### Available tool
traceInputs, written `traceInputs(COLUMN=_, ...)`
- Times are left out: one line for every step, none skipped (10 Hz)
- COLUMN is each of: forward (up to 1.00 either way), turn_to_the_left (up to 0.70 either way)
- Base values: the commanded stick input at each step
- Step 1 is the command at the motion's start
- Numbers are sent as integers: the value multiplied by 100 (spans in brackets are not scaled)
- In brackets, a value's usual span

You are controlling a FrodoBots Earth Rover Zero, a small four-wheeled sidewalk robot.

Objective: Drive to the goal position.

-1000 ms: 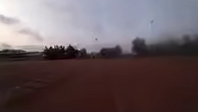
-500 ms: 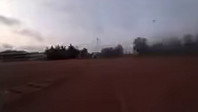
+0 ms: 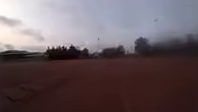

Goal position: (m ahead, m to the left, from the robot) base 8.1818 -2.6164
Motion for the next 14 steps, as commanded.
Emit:
traceInputs(forward=70, turn_to_the_left=0)
traceInputs(forward=70, turn_to_the_left=0)
traceInputs(forward=70, turn_to_the_left=0)
traceInputs(forward=70, turn_to_the_left=0)
traceInputs(forward=70, turn_to_the_left=0)
traceInputs(forward=70, turn_to_the_left=0)
traceInputs(forward=70, turn_to_the_left=0)
traceInputs(forward=70, turn_to_the_left=-33)
traceInputs(forward=70, turn_to_the_left=-33)
traceInputs(forward=70, turn_to_the_left=-33)
traceInputs(forward=70, turn_to_the_left=-33)
traceInputs(forward=70, turn_to_the_left=-34)
traceInputs(forward=70, turn_to_the_left=-34)
traceInputs(forward=70, turn_to_the_left=-33)
